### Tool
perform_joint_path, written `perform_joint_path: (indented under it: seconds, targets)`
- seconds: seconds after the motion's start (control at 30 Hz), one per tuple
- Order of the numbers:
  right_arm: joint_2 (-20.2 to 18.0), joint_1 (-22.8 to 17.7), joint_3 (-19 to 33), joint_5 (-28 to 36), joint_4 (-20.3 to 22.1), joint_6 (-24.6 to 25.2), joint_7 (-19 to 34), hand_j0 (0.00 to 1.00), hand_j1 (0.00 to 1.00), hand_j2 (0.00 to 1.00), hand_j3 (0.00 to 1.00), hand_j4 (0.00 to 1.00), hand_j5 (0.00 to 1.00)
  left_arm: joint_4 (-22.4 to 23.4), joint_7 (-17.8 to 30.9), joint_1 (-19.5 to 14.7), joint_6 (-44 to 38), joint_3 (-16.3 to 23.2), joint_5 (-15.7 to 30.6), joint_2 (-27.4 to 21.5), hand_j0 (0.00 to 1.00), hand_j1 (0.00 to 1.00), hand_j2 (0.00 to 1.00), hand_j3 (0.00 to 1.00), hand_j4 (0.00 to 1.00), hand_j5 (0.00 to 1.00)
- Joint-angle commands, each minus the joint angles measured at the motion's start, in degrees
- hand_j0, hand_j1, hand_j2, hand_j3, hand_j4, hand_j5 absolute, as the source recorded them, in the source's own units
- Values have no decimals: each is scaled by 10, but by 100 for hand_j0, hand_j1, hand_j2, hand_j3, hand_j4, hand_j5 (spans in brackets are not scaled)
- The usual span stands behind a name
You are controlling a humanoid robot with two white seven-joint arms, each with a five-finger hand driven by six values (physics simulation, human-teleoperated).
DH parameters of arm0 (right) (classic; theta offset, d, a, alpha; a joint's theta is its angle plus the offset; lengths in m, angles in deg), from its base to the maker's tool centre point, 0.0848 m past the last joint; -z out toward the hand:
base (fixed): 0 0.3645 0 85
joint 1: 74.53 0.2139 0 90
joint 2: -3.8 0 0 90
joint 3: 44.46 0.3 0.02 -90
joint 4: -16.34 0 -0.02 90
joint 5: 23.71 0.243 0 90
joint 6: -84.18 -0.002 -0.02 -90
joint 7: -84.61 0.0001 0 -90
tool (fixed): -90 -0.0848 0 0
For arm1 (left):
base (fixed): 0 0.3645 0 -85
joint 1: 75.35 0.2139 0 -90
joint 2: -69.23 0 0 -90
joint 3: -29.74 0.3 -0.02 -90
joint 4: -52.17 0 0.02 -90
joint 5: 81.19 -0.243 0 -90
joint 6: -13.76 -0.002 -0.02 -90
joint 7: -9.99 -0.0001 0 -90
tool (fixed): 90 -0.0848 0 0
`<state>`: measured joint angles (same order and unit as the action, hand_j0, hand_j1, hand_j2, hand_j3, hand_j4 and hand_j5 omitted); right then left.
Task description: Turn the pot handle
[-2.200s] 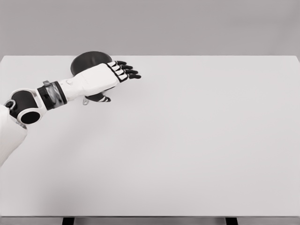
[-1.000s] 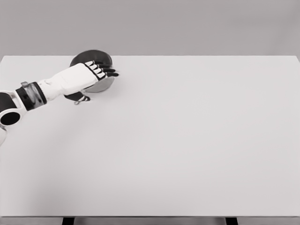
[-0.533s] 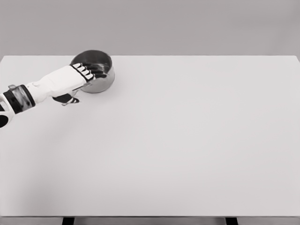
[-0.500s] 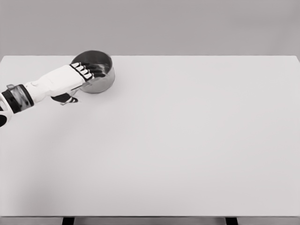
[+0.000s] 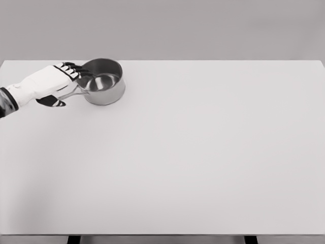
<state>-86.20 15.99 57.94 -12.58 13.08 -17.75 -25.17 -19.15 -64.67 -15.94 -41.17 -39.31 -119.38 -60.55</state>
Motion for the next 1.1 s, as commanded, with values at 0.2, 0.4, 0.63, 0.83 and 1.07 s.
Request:
perform_joint_path:
  seconds: [0.2, 0.4, 0.63, 0.83, 1.07]
  targets:
    - [0, 0, 0, 0, 0, 0, 0, 100, 100, 100, 100, 100, 100, 44, 0, -12, -1, -6, 2, 0, 100, 100, 100, 100, 100, 100]
    - [0, 0, 0, 0, 0, 0, 0, 100, 100, 100, 100, 100, 100, 62, 0, -30, -1, -6, 2, 0, 100, 100, 100, 100, 100, 100]
    - [0, 0, 0, 0, 0, 0, 0, 100, 100, 100, 100, 100, 100, 79, 0, -40, -1, -6, 1, 1, 100, 100, 100, 100, 100, 100]
    - [0, 0, 0, 0, 0, 0, 0, 100, 100, 100, 100, 100, 100, 80, 0, -46, -1, -6, -2, 1, 100, 100, 100, 100, 100, 100]
    - [0, 0, 0, 0, 0, 0, 0, 100, 100, 100, 100, 100, 100, 106, 0, -57, -1, -6, -18, 8, 100, 100, 100, 100, 100, 100]
